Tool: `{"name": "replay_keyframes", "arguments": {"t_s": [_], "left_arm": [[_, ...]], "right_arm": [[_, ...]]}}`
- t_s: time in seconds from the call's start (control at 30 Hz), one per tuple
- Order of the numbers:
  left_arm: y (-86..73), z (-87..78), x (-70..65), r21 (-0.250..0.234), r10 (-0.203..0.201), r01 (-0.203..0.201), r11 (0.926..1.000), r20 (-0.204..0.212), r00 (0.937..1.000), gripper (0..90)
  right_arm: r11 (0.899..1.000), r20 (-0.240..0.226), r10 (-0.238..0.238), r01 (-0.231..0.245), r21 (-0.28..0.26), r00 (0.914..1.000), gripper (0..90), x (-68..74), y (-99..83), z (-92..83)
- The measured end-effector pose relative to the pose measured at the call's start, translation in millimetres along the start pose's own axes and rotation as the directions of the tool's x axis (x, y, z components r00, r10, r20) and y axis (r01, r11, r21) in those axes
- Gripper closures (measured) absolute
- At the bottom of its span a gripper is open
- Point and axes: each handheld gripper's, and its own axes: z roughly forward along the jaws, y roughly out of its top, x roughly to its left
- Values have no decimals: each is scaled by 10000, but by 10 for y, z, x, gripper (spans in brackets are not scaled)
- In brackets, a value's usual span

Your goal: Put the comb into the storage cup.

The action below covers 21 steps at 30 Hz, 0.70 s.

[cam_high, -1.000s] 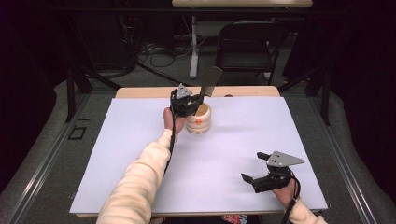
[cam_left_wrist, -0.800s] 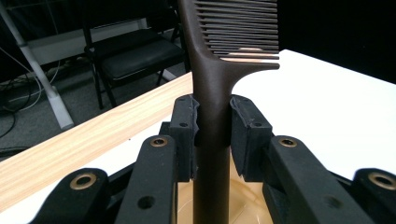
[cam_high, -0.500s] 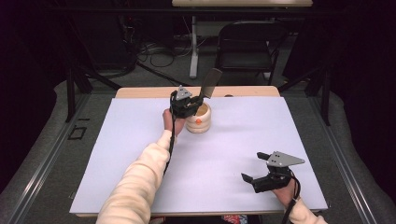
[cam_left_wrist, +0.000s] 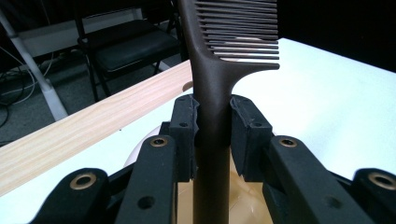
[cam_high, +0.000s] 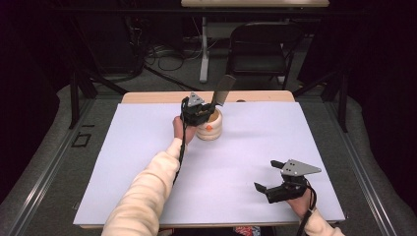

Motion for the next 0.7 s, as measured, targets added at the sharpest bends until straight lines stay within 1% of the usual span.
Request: {"name": "replay_keyframes", "arguments": {"t_s": [0.07,0.2,0.3,0.43,0.7], "left_arm": [[0,-5,1,-2,-6,6,10000,23,10000,726],[-3,-7,-7,163,54,-54,9999,30,10000,725],[2,-29,-1,150,-17,17,9999,22,10000,726],[-4,-50,16,208,-14,14,9998,-20,10000,725],[-31,-25,28,388,-47,49,9992,-38,10000,725]], "right_arm": [[10000,-2,-5,5,9,10000,0,-3,-1,3],[10000,1,16,-16,10,10000,0,1,0,3],[10000,-3,12,-12,16,10000,0,2,1,5],[10000,3,17,-17,28,10000,0,4,0,9],[10000,2,19,-19,32,10000,0,-2,-2,10]]}}
